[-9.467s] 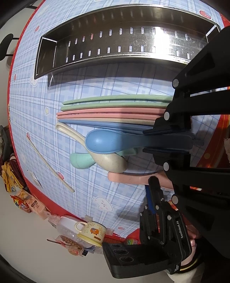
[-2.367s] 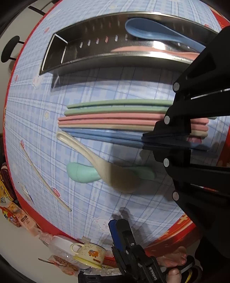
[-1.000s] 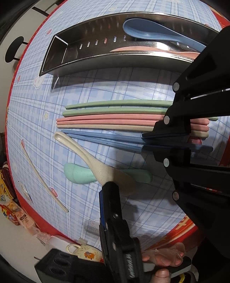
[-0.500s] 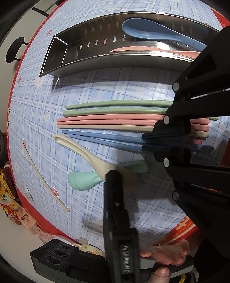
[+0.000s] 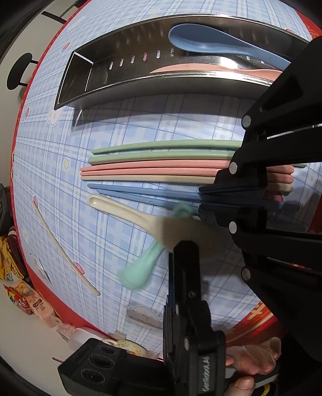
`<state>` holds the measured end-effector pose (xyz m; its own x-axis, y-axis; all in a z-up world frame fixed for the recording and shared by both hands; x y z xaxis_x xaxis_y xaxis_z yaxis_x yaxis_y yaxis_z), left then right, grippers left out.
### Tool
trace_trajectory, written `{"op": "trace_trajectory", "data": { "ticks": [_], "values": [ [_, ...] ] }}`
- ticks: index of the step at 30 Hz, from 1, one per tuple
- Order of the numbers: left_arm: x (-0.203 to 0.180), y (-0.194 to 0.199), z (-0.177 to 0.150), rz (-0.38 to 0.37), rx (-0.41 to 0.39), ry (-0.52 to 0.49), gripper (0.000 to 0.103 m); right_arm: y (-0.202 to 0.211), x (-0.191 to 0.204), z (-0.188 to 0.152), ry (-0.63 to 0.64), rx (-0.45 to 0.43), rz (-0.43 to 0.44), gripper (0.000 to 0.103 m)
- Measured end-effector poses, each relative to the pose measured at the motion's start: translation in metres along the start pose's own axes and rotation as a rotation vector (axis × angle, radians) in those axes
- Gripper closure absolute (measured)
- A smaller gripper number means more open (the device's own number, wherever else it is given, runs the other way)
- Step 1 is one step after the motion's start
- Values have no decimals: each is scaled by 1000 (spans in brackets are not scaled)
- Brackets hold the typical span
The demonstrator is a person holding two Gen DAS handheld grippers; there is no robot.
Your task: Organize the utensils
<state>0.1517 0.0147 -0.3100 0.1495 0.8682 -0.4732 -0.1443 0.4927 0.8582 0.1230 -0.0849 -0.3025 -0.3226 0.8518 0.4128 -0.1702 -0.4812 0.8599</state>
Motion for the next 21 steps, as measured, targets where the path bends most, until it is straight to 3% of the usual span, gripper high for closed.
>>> {"op": "trace_trajectory", "data": {
  "ticks": [11, 16, 21],
  "values": [
    [-6, -9, 3, -1, 13, -22, 80, 1, -2, -2, -7, -6, 7, 95],
    [-16, -9, 7, -57, 9, -39, 83, 2, -2, -1, -8, -8, 9, 95],
    [-18, -20, 6, -35, 35, -45, 83, 4, -3, -3, -10, -12, 10, 95]
  ]
}}
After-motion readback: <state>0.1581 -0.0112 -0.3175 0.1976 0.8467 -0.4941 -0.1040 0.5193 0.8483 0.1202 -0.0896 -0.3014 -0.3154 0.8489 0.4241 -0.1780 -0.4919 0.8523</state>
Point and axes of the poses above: each gripper's, at about its wrist camera, not at the fingertips, and y roughly against the way its jaws point, x to its left, z to its top, the point moved 5 cm from there along -y, roughly the way its jaws point, and after that the axes turned 14 degrees about z, right-handed, at the moved point
